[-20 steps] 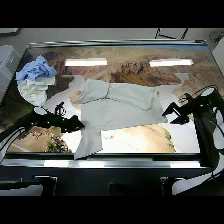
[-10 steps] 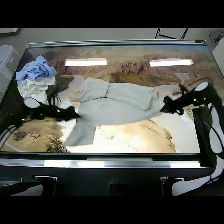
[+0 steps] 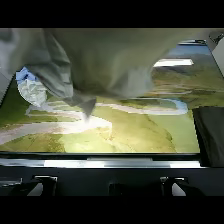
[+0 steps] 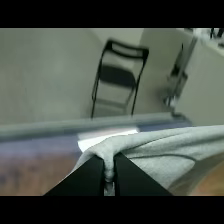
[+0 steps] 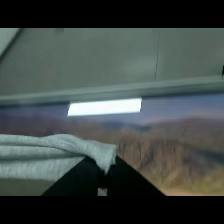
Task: Fold the clothes and pants, and hang the long-sleeved shirts on hangers.
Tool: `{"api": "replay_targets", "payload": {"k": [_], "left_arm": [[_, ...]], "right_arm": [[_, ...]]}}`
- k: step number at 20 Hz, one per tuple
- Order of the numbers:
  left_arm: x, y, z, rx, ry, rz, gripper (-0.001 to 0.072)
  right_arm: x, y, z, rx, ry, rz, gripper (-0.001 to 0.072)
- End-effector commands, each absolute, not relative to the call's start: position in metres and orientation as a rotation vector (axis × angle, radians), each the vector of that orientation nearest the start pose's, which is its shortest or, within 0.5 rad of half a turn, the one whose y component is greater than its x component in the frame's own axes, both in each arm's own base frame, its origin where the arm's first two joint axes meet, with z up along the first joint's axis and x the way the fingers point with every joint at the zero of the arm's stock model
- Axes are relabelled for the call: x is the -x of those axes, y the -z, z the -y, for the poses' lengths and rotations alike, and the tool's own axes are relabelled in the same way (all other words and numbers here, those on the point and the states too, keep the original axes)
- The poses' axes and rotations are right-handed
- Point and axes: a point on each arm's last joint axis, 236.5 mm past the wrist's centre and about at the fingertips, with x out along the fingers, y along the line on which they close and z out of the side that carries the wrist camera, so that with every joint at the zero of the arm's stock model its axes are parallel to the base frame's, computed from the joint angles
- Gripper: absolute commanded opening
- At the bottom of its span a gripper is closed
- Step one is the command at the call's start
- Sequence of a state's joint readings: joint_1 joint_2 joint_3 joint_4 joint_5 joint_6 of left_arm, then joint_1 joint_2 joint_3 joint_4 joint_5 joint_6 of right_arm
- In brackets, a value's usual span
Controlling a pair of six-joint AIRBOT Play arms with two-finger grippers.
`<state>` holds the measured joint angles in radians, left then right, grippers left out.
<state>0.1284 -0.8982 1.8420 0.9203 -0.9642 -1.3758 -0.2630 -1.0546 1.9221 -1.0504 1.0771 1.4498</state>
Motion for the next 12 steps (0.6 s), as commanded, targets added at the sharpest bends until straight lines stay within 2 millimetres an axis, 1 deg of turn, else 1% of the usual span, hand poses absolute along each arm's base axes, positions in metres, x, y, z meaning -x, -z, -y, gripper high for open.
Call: {"api": "replay_targets", "payload": {"k": [1, 2, 3, 4, 5, 6, 7, 8, 9, 10, 11, 12], "left_arm": [[-0.203, -0.611, 0.077, 0.117, 0.367, 0.392, 0.0028], [-0.188, -0.626, 0.074, 0.123, 0.356, 0.46, 0.0028], [-0.177, -0.637, 0.071, 0.129, 0.346, 0.515, 0.0027], [-0.172, -0.644, 0.069, 0.135, 0.339, 0.549, 0.0028], [-0.172, -0.646, 0.067, 0.137, 0.336, 0.557, 0.0028], [-0.179, -0.642, 0.066, 0.131, 0.328, 0.539, 0.0028], [-0.19, -0.633, 0.064, 0.115, 0.315, 0.498, 0.0028], [-0.207, -0.619, 0.063, 0.094, 0.3, 0.431, 0.0028], [-0.225, -0.601, 0.062, 0.076, 0.292, 0.351, 0.0028], [-0.251, -0.574, 0.061, 0.062, 0.292, 0.239, 0.0029], [-0.278, -0.544, 0.061, 0.062, 0.3, 0.122, 0.0029], [-0.308, -0.505, 0.062, 0.074, 0.317, -0.017, 0.0029]], "right_arm": [[-0.26, -0.57, -0.025, -0.11, -0.158, 0.225, 0.0039], [-0.244, -0.582, -0.027, -0.102, -0.153, 0.275, 0.0039], [-0.234, -0.59, -0.028, -0.098, -0.149, 0.31, 0.0039], [-0.229, -0.593, -0.029, -0.095, -0.147, 0.326, 0.0039], [-0.229, -0.592, -0.027, -0.09, -0.139, 0.322, 0.0039], [-0.233, -0.588, -0.024, -0.086, -0.128, 0.302, 0.0039], [-0.243, -0.578, -0.02, -0.082, -0.117, 0.261, 0.0039], [-0.256, -0.563, -0.016, -0.076, -0.106, 0.199, 0.0039], [-0.275, -0.54, -0.011, -0.072, -0.095, 0.106, 0.0039], [-0.298, -0.507, -0.006, -0.075, -0.095, -0.027, 0.0039], [-0.325, -0.465, -0.002, -0.09, -0.106, -0.18, 0.0039], [-0.35, -0.423, 0.003, -0.112, -0.118, -0.324, 0.0039]]}}
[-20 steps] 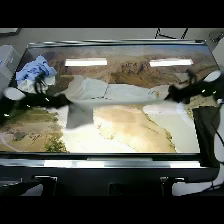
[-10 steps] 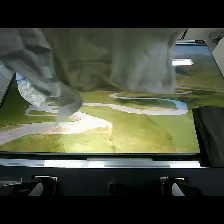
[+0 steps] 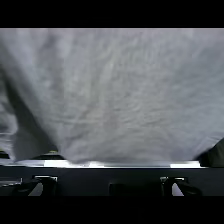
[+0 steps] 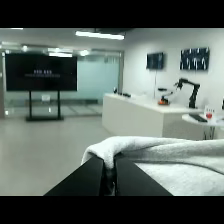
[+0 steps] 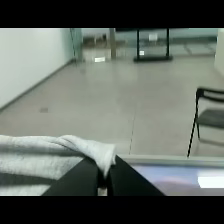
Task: Fold the clothes and pants, and hang the long-sleeved shirts on hangers.
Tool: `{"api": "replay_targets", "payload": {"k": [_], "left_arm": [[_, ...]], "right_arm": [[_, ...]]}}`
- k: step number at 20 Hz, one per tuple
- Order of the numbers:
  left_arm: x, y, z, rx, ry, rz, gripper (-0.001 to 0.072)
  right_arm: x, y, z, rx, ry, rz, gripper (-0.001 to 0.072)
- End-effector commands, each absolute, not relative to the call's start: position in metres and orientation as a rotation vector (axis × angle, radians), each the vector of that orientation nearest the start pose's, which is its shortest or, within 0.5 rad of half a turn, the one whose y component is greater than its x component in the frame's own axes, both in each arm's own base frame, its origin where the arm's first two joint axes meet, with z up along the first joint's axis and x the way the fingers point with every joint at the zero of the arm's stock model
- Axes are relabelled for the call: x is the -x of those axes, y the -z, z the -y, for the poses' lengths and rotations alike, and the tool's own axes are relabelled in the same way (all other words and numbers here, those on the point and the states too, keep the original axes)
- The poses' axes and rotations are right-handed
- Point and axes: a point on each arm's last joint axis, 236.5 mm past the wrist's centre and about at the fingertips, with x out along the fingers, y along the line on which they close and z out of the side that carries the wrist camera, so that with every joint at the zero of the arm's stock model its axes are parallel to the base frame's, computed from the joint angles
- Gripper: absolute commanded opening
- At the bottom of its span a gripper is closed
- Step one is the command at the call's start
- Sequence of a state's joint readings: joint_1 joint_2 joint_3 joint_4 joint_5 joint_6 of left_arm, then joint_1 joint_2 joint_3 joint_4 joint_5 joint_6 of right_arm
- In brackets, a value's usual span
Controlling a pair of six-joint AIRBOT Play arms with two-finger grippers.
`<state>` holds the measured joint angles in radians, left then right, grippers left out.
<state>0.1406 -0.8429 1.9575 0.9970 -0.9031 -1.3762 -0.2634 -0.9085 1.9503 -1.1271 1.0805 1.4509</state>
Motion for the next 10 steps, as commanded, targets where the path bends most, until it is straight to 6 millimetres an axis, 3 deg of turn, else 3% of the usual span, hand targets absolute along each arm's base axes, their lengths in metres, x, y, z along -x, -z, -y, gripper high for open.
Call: {"api": "replay_targets", "payload": {"k": [1, 4, 7, 10], "left_arm": [[-0.337, -0.462, 0.065, 0.088, 0.338, -0.151, 0.0029], [-0.42, -0.307, 0.085, 0.088, 0.417, -0.503, 0.0029], [-0.485, -0.157, 0.101, 0.172, 0.384, -0.701, 0.0029], [-0.513, -0.057, 0.106, 0.303, 0.322, -0.869, 0.003]], "right_arm": [[-0.377, -0.375, 0.008, -0.144, -0.128, -0.47, 0.0039], [-0.457, -0.236, 0.032, -0.246, -0.114, -0.748, 0.0039], [-0.505, -0.113, 0.042, -0.434, -0.063, -0.94, 0.0039], [-0.523, -0.044, 0.019, -0.725, -0.059, -1.076, 0.0039]]}}
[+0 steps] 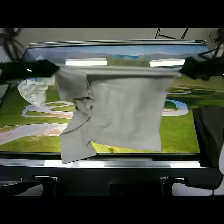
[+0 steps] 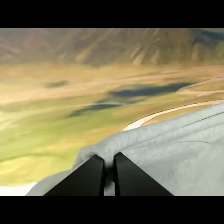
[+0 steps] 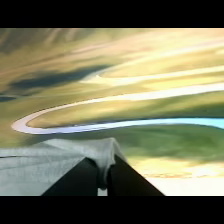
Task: Fold the clothes and pants, and hang the long-sleeved shirts on hangers.
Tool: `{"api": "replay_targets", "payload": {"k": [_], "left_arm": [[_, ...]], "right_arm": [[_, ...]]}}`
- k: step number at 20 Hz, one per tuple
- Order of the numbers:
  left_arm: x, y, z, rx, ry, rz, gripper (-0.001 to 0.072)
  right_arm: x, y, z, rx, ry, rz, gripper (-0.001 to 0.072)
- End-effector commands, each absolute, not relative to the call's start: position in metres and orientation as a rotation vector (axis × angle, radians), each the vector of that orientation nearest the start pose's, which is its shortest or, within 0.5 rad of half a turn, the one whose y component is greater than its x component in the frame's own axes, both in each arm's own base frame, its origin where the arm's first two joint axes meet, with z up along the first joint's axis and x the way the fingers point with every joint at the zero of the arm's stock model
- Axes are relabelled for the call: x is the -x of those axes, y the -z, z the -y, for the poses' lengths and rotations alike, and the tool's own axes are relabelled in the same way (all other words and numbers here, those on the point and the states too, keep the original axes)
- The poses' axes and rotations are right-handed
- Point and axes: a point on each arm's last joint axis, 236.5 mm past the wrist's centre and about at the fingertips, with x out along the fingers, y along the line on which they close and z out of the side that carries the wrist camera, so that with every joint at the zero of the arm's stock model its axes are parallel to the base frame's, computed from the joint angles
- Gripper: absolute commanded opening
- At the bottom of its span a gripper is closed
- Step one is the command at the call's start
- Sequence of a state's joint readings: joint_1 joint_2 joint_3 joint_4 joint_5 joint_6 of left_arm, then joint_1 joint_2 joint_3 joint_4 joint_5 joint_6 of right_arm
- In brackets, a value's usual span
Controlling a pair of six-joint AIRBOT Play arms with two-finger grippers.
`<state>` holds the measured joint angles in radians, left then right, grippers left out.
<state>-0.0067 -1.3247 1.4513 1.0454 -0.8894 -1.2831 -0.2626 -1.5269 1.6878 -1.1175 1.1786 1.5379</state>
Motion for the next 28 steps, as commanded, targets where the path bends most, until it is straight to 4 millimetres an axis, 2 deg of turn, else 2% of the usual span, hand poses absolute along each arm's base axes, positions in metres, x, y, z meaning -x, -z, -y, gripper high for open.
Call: {"api": "replay_targets", "payload": {"k": [1, 3, 4, 5, 6, 7, 8, 9, 10, 12, 13, 15, 17, 19, 20, 22, 27, 28], "left_arm": [[-0.515, -0.034, 0.109, 0.382, 0.298, -0.924, 0.003], [-0.51, -0.003, 0.115, 0.471, 0.279, -1.022, 0.003], [-0.504, 0.006, 0.117, 0.474, 0.284, -1.058, 0.003], [-0.499, 0.01, 0.118, 0.473, 0.293, -1.087, 0.0033], [-0.495, 0.008, 0.116, 0.469, 0.3, -1.101, 0.0088], [-0.49, 0.003, 0.108, 0.464, 0.306, -1.13, 0.0264], [-0.483, -0.003, 0.094, 0.446, 0.308, -1.172, 0.046], [-0.469, -0.009, 0.073, 0.414, 0.301, -1.239, 0.0593], [-0.452, -0.011, 0.049, 0.375, 0.278, -1.321, 0.0604], [-0.397, -0.003, -0.001, 0.306, 0.204, -1.546, 0.0585], [-0.368, 0.005, -0.017, 0.273, 0.195, -1.654, 0.0585], [-0.336, 0.027, -0.015, 0.32, 0.199, -1.721, 0.0585], [-0.307, 0.058, 0.001, 0.309, 0.249, -1.766, 0.0585], [-0.285, 0.08, 0.025, 0.299, 0.334, -1.799, 0.0585], [-0.281, 0.089, 0.034, 0.288, 0.353, -1.798, 0.0584], [-0.287, 0.101, 0.041, 0.256, 0.347, -1.763, 0.0584], [-0.308, 0.111, 0.052, 0.224, 0.317, -1.685, 0.0573], [-0.312, 0.112, 0.053, 0.233, 0.296, -1.672, 0.0407]], "right_arm": [[-0.527, -0.032, 0.01, -0.779, -0.082, -1.1, 0.004], [-0.525, -0.011, 0.0, -0.837, -0.106, -1.159, 0.004], [-0.521, -0.004, -0.002, -0.839, -0.11, -1.19, 0.004], [-0.519, -0.002, -0.002, -0.835, -0.111, -1.203, 0.0043], [-0.518, -0.006, 0.002, -0.832, -0.113, -1.199, 0.0073], [-0.516, -0.013, 0.009, -0.828, -0.11, -1.193, 0.0178], [-0.511, -0.024, 0.019, -0.824, -0.111, -1.192, 0.0318], [-0.5, -0.033, 0.031, -0.805, -0.117, -1.206, 0.0489], [-0.481, -0.037, 0.048, -0.773, -0.116, -1.245, 0.0581], [-0.426, -0.025, 0.084, -0.707, -0.02, -1.424, 0.0572], [-0.396, -0.013, 0.096, -0.672, 0.035, -1.529, 0.0571], [-0.361, 0.007, 0.097, -0.642, 0.083, -1.647, 0.0571], [-0.347, 0.026, 0.075, -0.702, 0.038, -1.674, 0.0571], [-0.336, 0.038, 0.054, -0.754, -0.035, -1.698, 0.0571], [-0.331, 0.042, 0.048, -0.771, -0.051, -1.713, 0.0571], [-0.326, 0.046, 0.043, -0.783, -0.071, -1.728, 0.0571], [-0.334, 0.047, 0.044, -0.784, -0.067, -1.694, 0.0566], [-0.334, 0.048, 0.044, -0.783, -0.066, -1.693, 0.0563]]}}
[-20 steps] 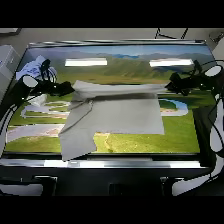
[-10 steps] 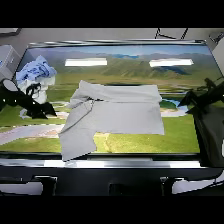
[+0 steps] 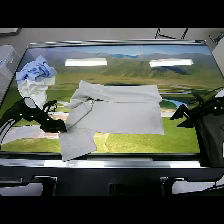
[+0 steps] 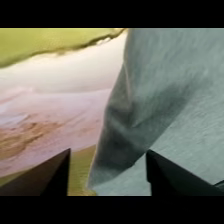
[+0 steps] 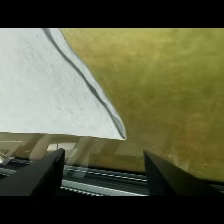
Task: Fold the clothes and pants, and hang the long-sleeved shirts on hangers.
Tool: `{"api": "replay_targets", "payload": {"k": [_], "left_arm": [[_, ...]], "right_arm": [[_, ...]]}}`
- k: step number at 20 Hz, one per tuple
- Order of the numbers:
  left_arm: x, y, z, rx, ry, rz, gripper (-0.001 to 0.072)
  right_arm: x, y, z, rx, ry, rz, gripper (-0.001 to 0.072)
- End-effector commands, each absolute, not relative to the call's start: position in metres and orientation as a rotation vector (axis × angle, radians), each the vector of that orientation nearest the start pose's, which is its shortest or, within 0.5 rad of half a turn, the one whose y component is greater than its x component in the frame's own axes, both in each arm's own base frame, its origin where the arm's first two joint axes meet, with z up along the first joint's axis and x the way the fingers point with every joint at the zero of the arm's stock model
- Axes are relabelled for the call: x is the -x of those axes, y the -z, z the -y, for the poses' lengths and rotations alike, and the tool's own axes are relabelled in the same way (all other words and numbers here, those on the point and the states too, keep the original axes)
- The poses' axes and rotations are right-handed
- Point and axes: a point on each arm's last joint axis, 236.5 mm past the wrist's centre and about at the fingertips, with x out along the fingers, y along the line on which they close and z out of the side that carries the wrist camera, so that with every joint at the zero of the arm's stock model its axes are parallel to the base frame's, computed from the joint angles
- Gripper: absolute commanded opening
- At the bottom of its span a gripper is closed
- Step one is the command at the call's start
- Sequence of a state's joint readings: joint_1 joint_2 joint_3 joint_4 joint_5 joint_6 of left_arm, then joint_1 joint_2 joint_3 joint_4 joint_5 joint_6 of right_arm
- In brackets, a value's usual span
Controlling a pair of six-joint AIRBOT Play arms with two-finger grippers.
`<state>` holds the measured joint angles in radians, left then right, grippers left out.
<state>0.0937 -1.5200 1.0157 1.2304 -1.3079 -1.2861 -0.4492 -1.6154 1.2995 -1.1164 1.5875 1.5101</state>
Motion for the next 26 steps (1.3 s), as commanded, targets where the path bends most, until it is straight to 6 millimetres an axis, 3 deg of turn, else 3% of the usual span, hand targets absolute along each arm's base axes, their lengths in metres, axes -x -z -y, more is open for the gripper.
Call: {"api": "replay_targets", "payload": {"k": [1, 3, 9, 12, 15, 17, 18, 19, 20, 22, 23, 24, 25, 26], "left_arm": [[-0.315, 0.113, 0.054, 0.243, 0.278, -1.663, 0.0291], [-0.313, 0.112, 0.056, 0.243, 0.281, -1.672, 0.0029], [-0.308, 0.101, 0.058, 0.225, 0.31, -1.671, 0.0029], [-0.312, 0.094, 0.07, 0.284, 0.334, -1.647, 0.0029], [-0.315, 0.089, 0.081, 0.339, 0.356, -1.634, 0.0029], [-0.313, 0.084, 0.086, 0.363, 0.374, -1.641, 0.0029], [-0.312, 0.079, 0.092, 0.386, 0.39, -1.64, 0.0029], [-0.313, 0.07, 0.097, 0.417, 0.41, -1.629, 0.0029], [-0.319, 0.058, 0.1, 0.436, 0.429, -1.609, 0.0028], [-0.345, 0.013, 0.105, 0.448, 0.505, -1.491, 0.0028], [-0.365, -0.022, 0.103, 0.456, 0.526, -1.393, 0.0028], [-0.388, -0.069, 0.099, 0.458, 0.543, -1.255, 0.0027], [-0.408, -0.128, 0.092, 0.457, 0.556, -1.094, 0.0028], [-0.42, -0.19, 0.084, 0.455, 0.562, -0.939, 0.0027]], "right_arm": [[-0.332, 0.049, 0.046, -0.774, -0.057, -1.7, 0.0563], [-0.324, 0.059, 0.05, -0.759, -0.028, -1.727, 0.0563], [-0.294, 0.095, 0.034, -0.793, -0.037, -1.785, 0.0562], [-0.299, 0.101, 0.019, -0.847, -0.073, -1.749, 0.0561], [-0.306, 0.111, -0.006, -0.747, -0.122, -1.744, 0.056], [-0.316, 0.116, -0.024, -0.693, -0.123, -1.726, 0.0461], [-0.318, 0.117, -0.033, -0.668, -0.138, -1.726, 0.0323], [-0.318, 0.114, -0.039, -0.641, -0.169, -1.734, 0.0125], [-0.32, 0.106, -0.044, -0.628, -0.194, -1.737, 0.0037], [-0.339, 0.072, -0.043, -0.602, -0.246, -1.674, 0.0037], [-0.358, 0.041, -0.037, -0.568, -0.26, -1.593, 0.0037], [-0.38, 0.003, -0.029, -0.531, -0.261, -1.48, 0.0037], [-0.406, -0.049, -0.017, -0.479, -0.248, -1.324, 0.0037], [-0.427, -0.113, -0.005, -0.418, -0.235, -1.137, 0.0038]]}}
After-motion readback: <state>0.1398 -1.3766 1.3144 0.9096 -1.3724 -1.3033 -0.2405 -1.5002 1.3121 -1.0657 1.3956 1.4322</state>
